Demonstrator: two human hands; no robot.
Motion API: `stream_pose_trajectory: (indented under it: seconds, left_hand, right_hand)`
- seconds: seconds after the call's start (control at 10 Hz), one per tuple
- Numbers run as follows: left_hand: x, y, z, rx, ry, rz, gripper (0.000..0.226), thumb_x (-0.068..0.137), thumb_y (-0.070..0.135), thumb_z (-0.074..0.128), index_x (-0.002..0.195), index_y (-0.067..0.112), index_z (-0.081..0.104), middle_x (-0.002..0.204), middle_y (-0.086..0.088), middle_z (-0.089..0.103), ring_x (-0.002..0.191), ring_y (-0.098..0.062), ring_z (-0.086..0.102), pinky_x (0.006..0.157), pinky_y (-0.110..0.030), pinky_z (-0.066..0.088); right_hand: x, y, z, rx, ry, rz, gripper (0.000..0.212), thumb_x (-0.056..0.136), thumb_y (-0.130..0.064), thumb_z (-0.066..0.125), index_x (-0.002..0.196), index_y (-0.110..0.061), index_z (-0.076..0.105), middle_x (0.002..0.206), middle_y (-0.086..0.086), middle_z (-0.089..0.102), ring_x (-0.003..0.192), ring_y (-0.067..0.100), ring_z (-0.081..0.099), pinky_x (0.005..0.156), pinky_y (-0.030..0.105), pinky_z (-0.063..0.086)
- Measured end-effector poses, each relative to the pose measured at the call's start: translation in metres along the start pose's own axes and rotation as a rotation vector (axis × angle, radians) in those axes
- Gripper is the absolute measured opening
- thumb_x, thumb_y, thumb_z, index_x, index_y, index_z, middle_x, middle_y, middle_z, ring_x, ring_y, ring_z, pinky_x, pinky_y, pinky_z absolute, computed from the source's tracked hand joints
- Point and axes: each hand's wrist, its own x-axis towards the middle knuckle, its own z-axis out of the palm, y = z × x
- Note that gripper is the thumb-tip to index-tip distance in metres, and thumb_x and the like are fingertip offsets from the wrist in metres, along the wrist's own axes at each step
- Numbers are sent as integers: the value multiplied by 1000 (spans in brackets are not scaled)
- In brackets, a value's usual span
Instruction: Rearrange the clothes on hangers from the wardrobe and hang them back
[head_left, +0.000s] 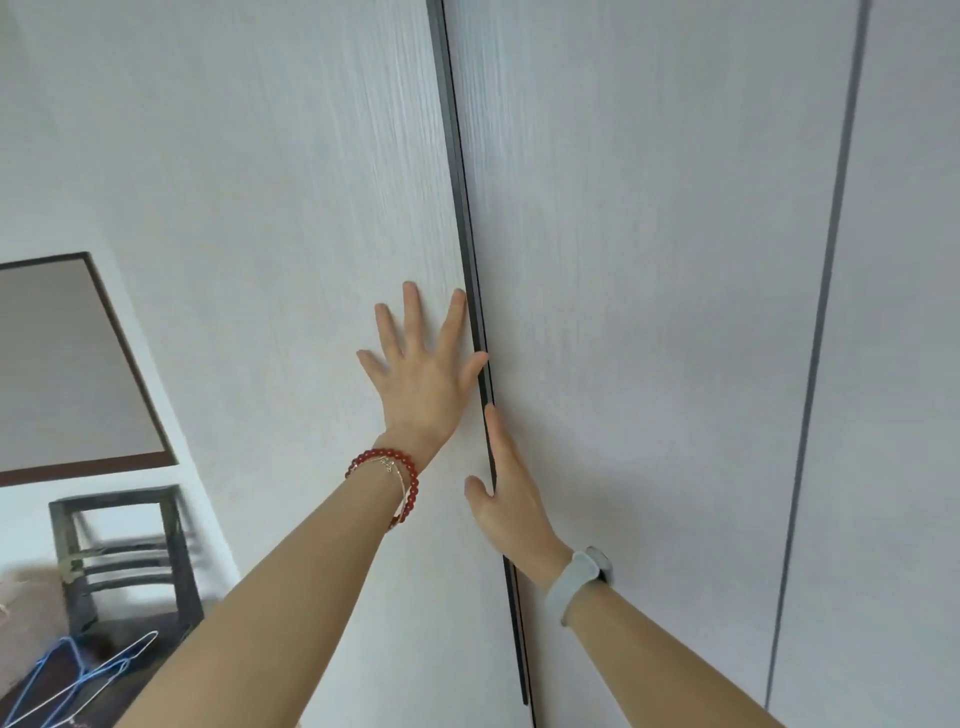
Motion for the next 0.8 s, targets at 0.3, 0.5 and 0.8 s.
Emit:
stream_pose_trajectory:
  seconds: [0.3,0.5,0.8]
  left_hand:
    - [36,-6,45,49,114,-7,60,85,58,22,140,35,19,152,-16,20,134,-51,19,87,-73,28]
    - [44,-7,57,31,145,-12,61,85,60,22,141,36,19,153,-16,19,135,-51,17,87,-75,26]
    - [42,-2,61,17,36,-48,65,88,60,22,142,42,-11,154,-8,-18,138,-41,-19,101,-72,2]
  right_hand:
    - [52,31,2,-48,91,-47,75,85,6,42,145,-22,7,132,-8,24,127,6,27,97,5,23]
    - [66,49,7,-364,228,-172,75,76,-6,45,145,-12,18,117,11,40,107,22,42,88,31,43]
    - [68,48,-32,-354,175,-175,51,89,-5,46,138,-16,38,108,-2,36,102,18,48,83,11,38]
